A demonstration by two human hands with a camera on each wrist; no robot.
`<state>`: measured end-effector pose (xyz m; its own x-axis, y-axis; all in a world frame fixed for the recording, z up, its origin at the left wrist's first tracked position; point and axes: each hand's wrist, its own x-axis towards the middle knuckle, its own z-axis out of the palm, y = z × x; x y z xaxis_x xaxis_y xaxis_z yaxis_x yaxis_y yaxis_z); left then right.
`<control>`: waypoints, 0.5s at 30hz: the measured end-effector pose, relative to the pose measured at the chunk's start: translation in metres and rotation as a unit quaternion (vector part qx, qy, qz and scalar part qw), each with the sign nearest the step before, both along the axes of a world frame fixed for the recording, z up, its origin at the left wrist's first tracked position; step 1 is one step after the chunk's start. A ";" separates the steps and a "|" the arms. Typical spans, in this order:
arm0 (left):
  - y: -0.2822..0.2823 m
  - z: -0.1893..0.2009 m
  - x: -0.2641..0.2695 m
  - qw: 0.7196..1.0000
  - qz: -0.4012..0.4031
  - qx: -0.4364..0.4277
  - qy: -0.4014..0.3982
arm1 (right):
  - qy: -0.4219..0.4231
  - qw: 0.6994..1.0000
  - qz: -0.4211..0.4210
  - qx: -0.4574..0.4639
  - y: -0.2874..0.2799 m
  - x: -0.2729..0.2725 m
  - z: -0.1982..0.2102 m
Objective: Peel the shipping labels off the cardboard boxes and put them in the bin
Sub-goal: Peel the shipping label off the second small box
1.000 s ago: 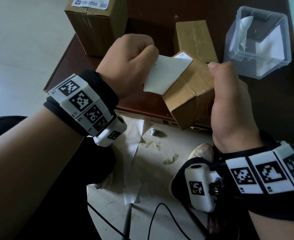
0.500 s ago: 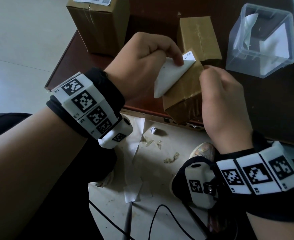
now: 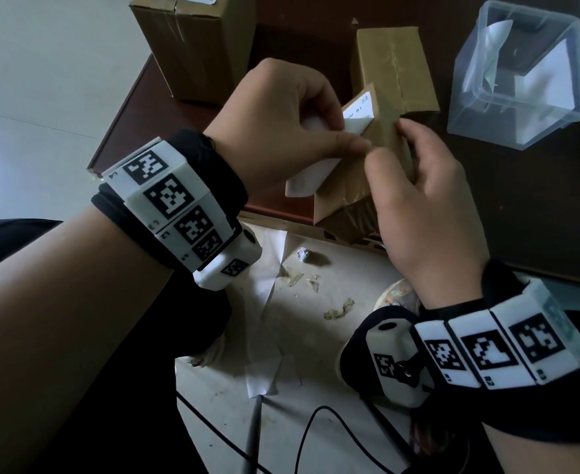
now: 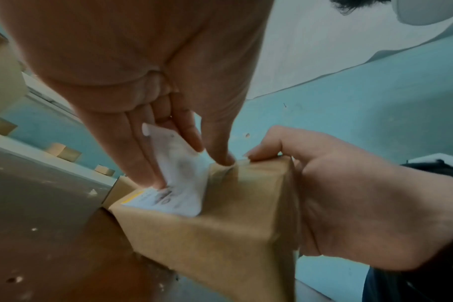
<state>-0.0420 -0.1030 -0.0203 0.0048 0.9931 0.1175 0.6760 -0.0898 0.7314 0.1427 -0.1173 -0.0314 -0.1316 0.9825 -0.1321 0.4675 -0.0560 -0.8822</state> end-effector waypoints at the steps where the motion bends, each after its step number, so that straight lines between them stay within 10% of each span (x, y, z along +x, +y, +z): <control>1: 0.001 0.000 -0.001 1.000 0.000 -0.004 0.004 | -0.001 1.000 0.002 -0.003 0.000 -0.001 0.000; 15: 0.002 -0.002 0.001 0.994 -0.017 -0.104 0.024 | 0.011 1.000 0.000 -0.027 0.002 -0.001 0.003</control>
